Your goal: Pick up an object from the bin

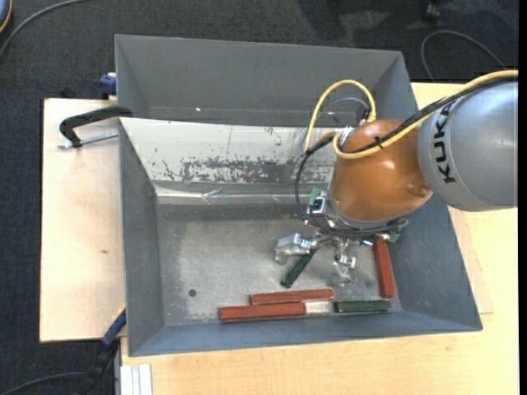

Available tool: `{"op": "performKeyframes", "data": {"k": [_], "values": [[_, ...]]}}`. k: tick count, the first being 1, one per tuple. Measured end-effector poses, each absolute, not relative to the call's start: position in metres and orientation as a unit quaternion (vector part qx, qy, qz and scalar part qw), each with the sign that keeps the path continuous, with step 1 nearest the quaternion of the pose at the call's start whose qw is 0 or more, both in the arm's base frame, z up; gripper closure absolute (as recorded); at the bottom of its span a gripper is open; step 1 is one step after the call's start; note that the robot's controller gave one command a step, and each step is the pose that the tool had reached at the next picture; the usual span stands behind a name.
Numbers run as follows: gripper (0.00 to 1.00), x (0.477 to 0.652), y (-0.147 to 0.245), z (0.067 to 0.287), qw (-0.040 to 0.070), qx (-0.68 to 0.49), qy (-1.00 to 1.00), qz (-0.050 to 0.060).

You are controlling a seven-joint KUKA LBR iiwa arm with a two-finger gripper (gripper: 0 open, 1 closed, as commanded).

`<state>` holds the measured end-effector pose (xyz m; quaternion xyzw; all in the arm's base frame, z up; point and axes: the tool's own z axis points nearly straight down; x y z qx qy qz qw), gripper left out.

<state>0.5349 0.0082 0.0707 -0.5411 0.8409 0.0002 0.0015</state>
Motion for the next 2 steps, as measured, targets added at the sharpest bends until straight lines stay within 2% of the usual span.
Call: {"op": "performKeyframes", "data": {"k": [1, 2], "values": [[1.0, 0.535, 0.008, 0.071, 0.002, -0.541, 0.841, 0.0], [1.0, 0.538, 0.027, 0.203, 0.006, -0.533, 0.846, -0.002]]}}
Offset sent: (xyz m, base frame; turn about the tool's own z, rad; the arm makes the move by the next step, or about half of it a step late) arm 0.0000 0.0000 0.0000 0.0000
